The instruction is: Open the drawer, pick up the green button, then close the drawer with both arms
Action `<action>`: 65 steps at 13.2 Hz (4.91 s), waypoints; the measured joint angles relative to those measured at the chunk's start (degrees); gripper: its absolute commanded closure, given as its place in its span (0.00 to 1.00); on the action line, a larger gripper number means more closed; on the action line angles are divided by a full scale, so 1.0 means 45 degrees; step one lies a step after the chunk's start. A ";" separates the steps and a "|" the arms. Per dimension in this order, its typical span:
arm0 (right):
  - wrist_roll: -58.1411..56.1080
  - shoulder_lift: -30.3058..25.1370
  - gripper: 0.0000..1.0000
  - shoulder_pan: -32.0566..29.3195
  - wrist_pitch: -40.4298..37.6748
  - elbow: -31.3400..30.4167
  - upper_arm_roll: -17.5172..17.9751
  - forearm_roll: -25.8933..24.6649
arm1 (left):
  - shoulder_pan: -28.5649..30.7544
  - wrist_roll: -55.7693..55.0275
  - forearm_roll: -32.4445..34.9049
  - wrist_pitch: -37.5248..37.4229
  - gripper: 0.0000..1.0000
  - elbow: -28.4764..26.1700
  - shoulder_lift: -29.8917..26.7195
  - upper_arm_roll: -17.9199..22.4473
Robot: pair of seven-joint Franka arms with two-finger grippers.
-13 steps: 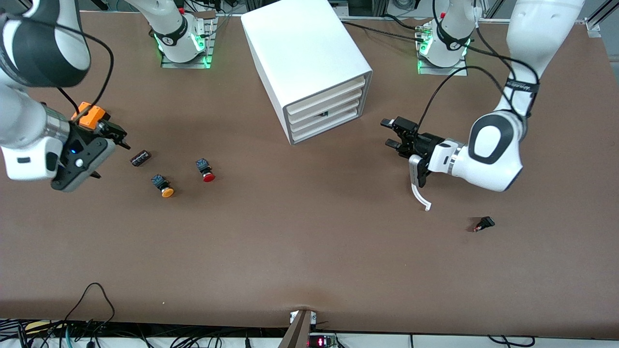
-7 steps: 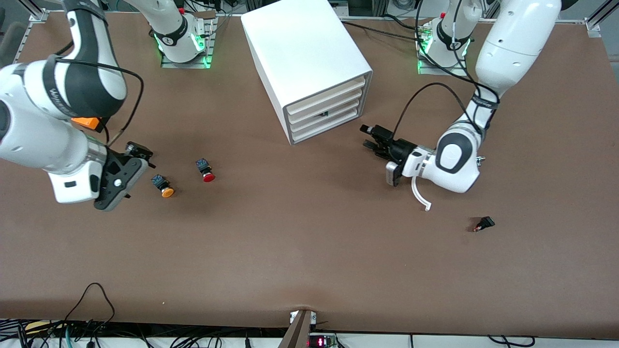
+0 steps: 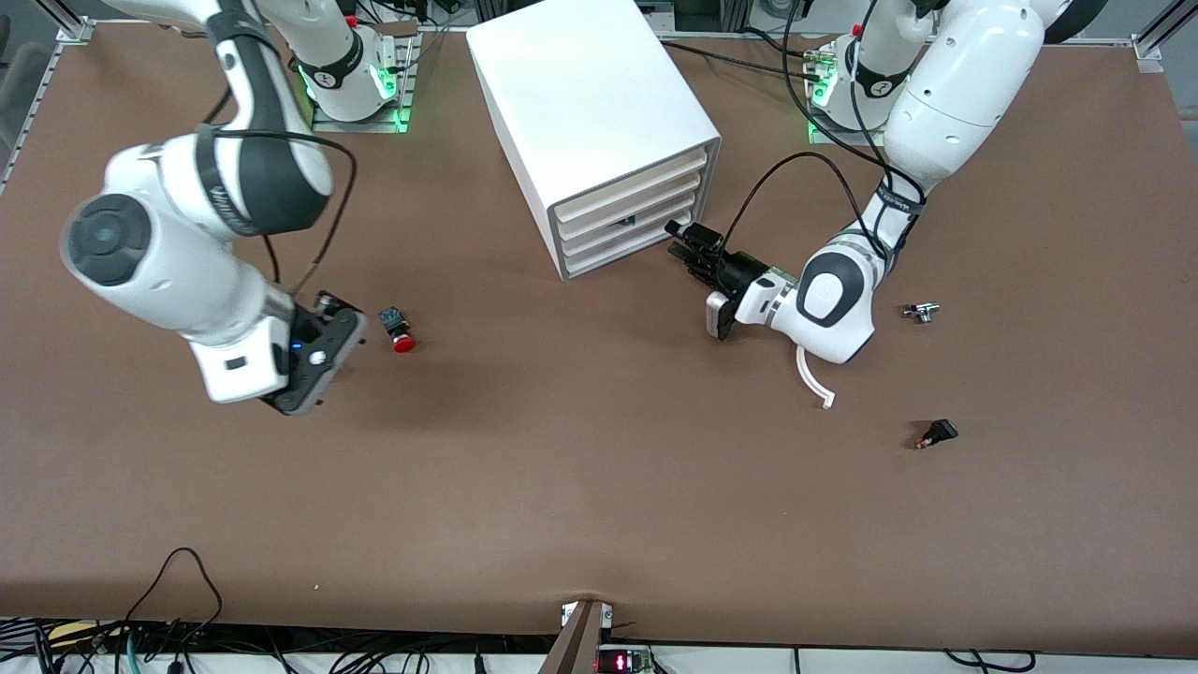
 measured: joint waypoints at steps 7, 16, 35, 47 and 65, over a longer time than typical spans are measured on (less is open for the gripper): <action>-0.0035 0.0809 0.00 0.1114 0.0350 0.0026 0.0017 -0.0005 | -0.0221 0.1886 -0.0622 0.0250 0.46 -0.0957 0.0389 -0.0044; -0.0021 0.0859 0.00 0.2236 0.0794 0.0373 0.0016 -0.0007 | -0.0871 0.2680 -0.1575 0.0432 1.00 -0.1757 0.0381 -0.0080; -0.0280 0.0849 0.00 0.3297 0.0804 0.0682 -0.0014 -0.0006 | 0.0938 0.0297 0.0517 0.0444 1.00 0.1584 0.0645 0.0369; -0.0252 0.1328 0.00 0.5261 0.1691 0.0728 0.0017 -0.0121 | 0.1128 0.0292 0.0910 0.0642 0.00 0.2948 0.0929 0.1165; -0.0274 0.5408 0.00 0.7600 0.2022 0.4260 -0.0761 -0.0128 | 0.1995 -0.6190 1.4427 -0.2259 0.00 0.9134 -0.0104 0.1034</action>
